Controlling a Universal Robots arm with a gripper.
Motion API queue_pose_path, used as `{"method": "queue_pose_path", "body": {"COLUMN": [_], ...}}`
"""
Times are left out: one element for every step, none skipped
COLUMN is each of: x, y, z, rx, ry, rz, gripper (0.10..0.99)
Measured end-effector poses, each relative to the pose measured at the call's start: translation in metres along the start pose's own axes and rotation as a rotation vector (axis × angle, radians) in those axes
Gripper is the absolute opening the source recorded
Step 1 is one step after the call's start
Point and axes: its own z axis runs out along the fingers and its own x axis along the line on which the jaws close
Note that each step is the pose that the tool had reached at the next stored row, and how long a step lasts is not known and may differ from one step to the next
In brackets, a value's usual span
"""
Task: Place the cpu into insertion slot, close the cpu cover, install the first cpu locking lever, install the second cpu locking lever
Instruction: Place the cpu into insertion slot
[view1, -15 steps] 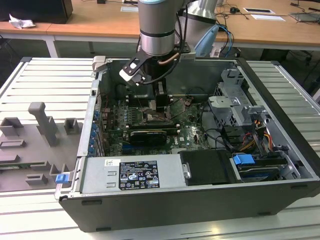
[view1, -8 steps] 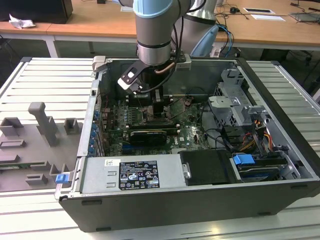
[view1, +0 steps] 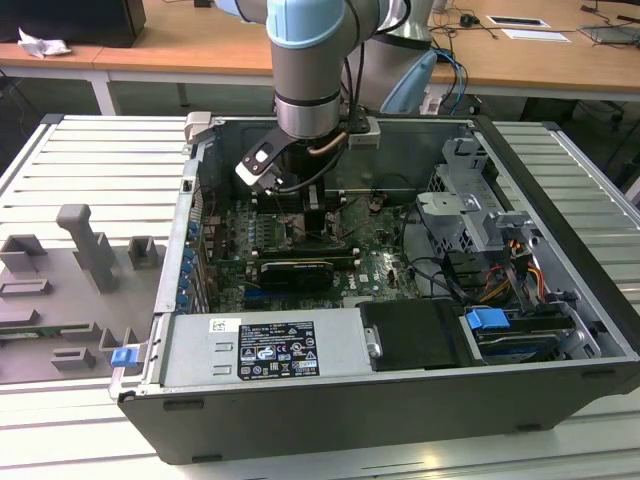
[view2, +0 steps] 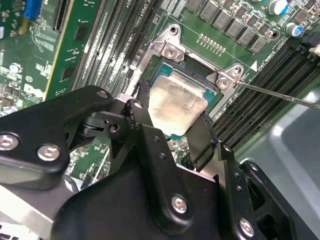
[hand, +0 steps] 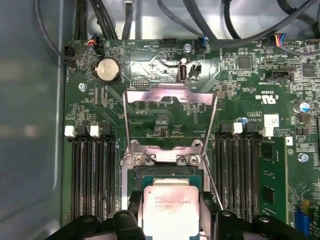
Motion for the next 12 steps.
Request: {"method": "queue_pose_path", "body": {"x": [0.0008, 0.002, 0.0025, 0.0028, 0.0031, 0.0032, 0.0032, 0.0032, 0.0032, 0.0031, 0.0031, 0.0032], "y": [0.0001, 0.0005, 0.0012, 0.0015, 0.0019, 0.0018, 0.0015, 0.0013, 0.0012, 0.0011, 0.0011, 0.0011], "z": [0.0014, 0.0025, 0.0032, 0.0037, 0.0046, 0.0059, 0.0073, 0.0084, 0.0092, 0.0093, 0.0094, 0.0094], "rx": [0.0, 0.001, 0.001, 0.002, 0.002, 0.002, 0.002, 0.002, 0.002, 0.002, 0.002, 0.002], "ry": [0.0001, -0.0005, -0.0009, -0.0013, -0.0015, -0.0016, -0.0015, -0.0014, -0.0017, -0.0018, -0.0018, -0.0017], "rz": [0.0, 0.0, -0.001, -0.001, -0.002, -0.003, -0.003, -0.003, -0.003, -0.003, -0.003, -0.003], "gripper": [0.537, 0.537, 0.537, 0.537, 0.537, 0.537, 0.537, 0.537, 0.537, 0.537, 0.537, 0.537]}}
